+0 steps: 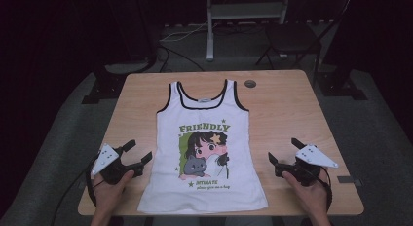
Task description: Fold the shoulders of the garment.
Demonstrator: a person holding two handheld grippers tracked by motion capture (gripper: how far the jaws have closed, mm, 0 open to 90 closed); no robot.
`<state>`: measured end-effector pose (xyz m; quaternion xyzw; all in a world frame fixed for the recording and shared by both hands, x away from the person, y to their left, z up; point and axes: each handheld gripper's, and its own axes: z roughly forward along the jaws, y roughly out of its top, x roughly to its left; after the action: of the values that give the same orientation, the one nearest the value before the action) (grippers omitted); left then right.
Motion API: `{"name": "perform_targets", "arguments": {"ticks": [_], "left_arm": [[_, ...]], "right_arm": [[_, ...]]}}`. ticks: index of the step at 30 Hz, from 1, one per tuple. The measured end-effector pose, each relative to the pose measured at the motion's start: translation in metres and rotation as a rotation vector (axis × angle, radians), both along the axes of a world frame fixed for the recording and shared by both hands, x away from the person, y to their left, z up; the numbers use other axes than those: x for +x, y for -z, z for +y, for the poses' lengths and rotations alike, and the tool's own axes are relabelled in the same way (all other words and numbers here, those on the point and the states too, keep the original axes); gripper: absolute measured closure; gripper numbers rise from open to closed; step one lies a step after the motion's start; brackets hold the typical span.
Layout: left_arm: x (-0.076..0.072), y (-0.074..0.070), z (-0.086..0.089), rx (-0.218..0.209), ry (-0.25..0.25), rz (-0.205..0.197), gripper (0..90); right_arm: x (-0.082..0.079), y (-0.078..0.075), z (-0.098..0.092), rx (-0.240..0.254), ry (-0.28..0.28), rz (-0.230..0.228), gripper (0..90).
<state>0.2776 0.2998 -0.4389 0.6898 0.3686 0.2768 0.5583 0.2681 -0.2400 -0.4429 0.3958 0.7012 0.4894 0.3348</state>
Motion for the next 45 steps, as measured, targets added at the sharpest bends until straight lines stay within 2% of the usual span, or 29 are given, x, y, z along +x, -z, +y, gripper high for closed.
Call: {"name": "perform_targets", "arguments": {"ticks": [6,7,9,12,16,21,25,28,30,33,36,38,42,45], "left_arm": [[0.0,0.0,0.0,0.017,0.004,-0.002,18.8],[0.0,0.0,0.0,0.008,0.007,-0.001,18.8],[0.002,0.0,0.0,-0.039,0.021,0.01,18.8],[0.008,-0.002,-0.001,-0.032,0.016,0.019,18.8],[0.042,-0.022,-0.008,-0.017,-0.005,0.063,18.8],[0.097,-0.04,-0.018,0.033,0.002,0.08,18.8],[0.139,-0.048,-0.026,0.077,0.007,0.092,18.8],[0.167,-0.051,-0.031,0.074,0.0,0.104,18.8],[0.183,-0.052,-0.033,0.089,-0.008,0.117,18.8],[0.204,-0.053,-0.037,0.097,-0.012,0.141,18.8],[0.22,-0.054,-0.042,0.106,-0.02,0.164,18.9],[0.229,-0.052,-0.044,0.096,-0.019,0.2,18.9],[0.248,-0.044,-0.047,0.072,-0.059,0.284,19.0],[0.261,-0.039,-0.051,0.05,-0.063,0.33,19.1]], "right_arm": [[0.0,0.0,0.0,-0.005,0.0,-0.002,6.6],[0.0,0.0,0.0,-0.005,-0.001,-0.002,6.6],[-0.001,0.0,0.0,-0.001,0.001,-0.005,6.6],[-0.001,0.0,0.0,0.0,0.001,-0.008,6.6],[-0.001,0.0,0.0,-0.006,-0.004,-0.005,6.6],[0.0,0.0,0.002,-0.018,-0.021,-0.006,6.6],[-0.001,0.0,0.002,-0.02,-0.028,-0.01,6.6],[-0.002,0.0,0.003,-0.034,-0.028,-0.014,6.6],[-0.002,0.0,0.005,-0.047,-0.028,-0.012,6.6],[-0.002,0.0,0.006,-0.064,-0.033,-0.018,6.6],[-0.002,0.0,0.006,-0.06,-0.033,-0.012,6.6],[-0.002,0.0,0.006,-0.057,-0.034,-0.014,6.6],[-0.001,0.0,0.006,-0.056,-0.037,-0.015,6.6],[-0.002,0.0,0.006,-0.057,-0.039,-0.015,6.6]]}}
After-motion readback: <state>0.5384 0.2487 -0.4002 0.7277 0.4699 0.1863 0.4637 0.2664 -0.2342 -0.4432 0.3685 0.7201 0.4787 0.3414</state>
